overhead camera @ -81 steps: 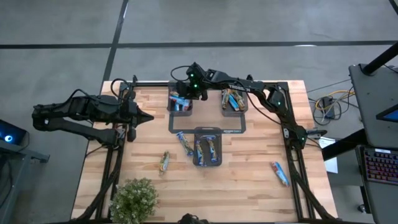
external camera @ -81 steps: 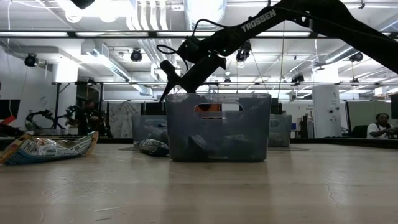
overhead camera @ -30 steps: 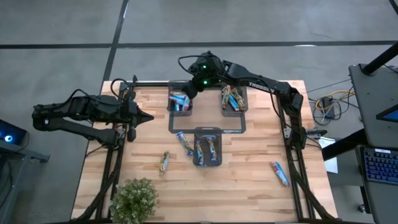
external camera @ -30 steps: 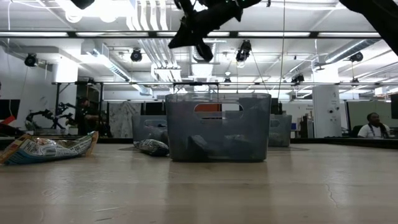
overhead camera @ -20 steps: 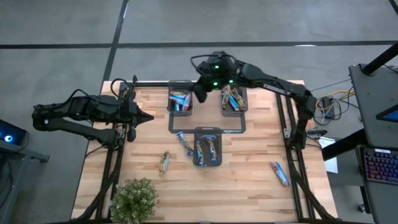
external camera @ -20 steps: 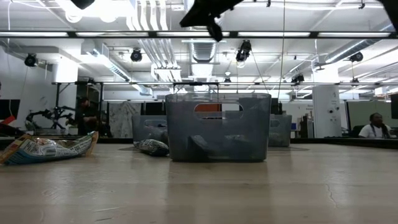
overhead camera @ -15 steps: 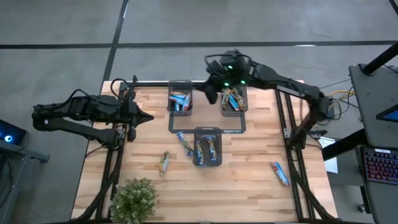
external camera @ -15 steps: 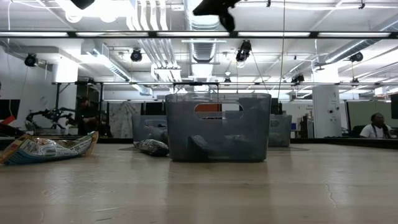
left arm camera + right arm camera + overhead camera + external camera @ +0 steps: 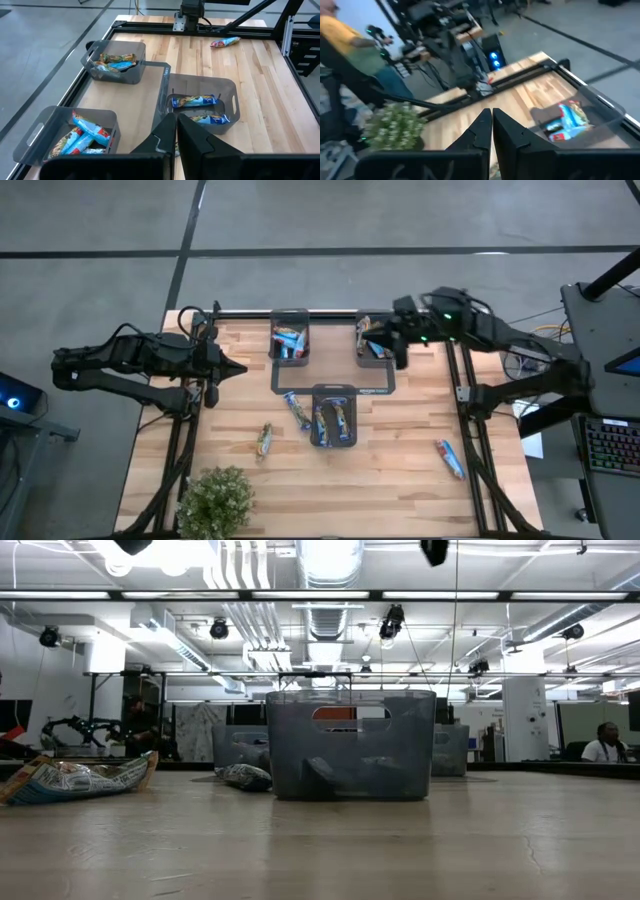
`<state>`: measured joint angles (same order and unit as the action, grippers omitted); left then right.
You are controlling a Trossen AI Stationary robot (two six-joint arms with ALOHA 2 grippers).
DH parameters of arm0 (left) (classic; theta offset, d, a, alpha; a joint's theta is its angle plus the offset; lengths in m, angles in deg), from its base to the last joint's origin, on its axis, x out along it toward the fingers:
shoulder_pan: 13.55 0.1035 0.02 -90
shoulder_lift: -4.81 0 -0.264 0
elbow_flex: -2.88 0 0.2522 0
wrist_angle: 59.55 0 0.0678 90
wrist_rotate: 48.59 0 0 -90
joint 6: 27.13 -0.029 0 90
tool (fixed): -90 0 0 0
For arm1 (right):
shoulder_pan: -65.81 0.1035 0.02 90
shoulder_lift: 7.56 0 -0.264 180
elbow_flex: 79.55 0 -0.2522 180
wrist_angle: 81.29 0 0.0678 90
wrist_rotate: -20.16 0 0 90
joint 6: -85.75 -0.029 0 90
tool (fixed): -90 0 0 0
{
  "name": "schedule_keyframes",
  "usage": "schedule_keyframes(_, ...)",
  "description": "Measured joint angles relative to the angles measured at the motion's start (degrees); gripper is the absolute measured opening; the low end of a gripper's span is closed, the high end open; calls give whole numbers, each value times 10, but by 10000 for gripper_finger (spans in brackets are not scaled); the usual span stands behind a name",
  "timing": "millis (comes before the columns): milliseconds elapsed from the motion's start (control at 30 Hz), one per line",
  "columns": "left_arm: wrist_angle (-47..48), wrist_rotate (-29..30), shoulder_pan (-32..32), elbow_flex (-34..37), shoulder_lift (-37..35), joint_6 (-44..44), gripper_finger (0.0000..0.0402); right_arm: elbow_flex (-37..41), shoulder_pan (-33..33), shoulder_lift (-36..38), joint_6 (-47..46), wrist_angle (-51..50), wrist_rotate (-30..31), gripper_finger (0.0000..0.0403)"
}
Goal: Pick and place Granola Bars by type
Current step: Put the yellow granola bar into the right black bin
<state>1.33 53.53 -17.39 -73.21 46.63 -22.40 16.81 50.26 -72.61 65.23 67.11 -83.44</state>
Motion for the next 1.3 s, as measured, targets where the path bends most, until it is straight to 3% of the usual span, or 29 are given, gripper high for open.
schedule_keyframes(367, -1, 0, 0, 0, 0, 2, 0, 81, 98, 127, 25, 2, -3, 9)
schedule_keyframes(733, -28, 0, 0, 0, 0, 17, 0, 100, 197, 186, 42, -40, 31, 9)
schedule_keyframes(900, -32, 0, 0, 0, 3, 27, 0, 92, 213, 189, 38, -99, 61, 9)
schedule_keyframes(1300, -62, 0, 0, 0, 29, 120, 4, 95, 213, 189, 38, -123, 63, 9)
